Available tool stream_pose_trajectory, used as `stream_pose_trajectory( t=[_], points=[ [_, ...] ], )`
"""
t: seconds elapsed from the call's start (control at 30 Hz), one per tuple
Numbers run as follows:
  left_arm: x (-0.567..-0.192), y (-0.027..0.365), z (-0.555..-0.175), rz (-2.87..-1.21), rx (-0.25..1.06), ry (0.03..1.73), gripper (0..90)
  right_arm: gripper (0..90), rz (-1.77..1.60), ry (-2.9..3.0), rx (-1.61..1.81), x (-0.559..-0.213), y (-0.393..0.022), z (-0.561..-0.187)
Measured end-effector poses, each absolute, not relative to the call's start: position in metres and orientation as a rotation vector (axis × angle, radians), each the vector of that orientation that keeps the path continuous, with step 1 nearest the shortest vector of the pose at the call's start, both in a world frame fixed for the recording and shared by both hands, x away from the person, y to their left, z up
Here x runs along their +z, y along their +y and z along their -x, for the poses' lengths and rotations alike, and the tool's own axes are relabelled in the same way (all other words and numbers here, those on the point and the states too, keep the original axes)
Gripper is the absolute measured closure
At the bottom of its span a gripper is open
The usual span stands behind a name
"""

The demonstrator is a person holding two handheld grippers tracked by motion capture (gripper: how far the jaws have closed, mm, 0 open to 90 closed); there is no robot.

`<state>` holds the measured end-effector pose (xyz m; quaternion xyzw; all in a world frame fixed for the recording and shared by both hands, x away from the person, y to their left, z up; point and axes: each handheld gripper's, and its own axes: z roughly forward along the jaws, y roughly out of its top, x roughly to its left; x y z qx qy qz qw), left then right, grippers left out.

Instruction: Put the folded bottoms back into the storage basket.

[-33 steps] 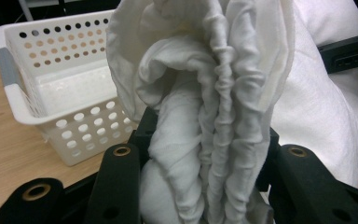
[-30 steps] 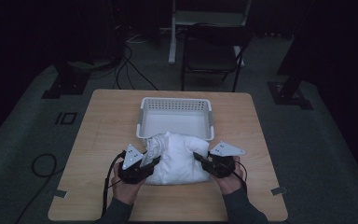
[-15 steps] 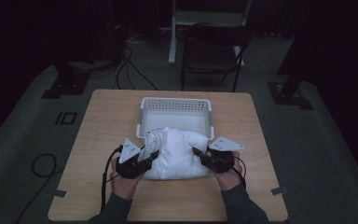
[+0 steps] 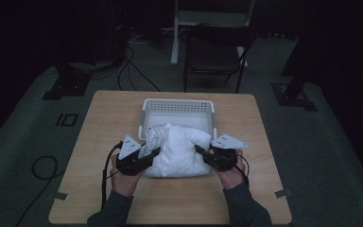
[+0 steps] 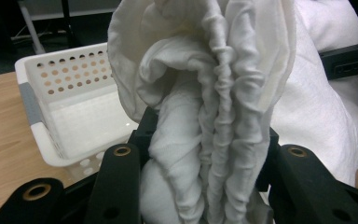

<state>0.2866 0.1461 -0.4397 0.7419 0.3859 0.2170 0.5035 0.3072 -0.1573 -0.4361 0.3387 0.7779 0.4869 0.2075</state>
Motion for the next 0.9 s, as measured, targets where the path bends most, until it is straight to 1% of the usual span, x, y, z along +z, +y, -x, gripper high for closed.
stream_pose_trajectory(
  t=[0.9],
  points=[
    [-0.426,0.143,-0.305,-1.779,0.531,0.925,58.9,71.7,-0.959,2.129,1.368,-0.423,-0.16,-0.325]
  ],
)
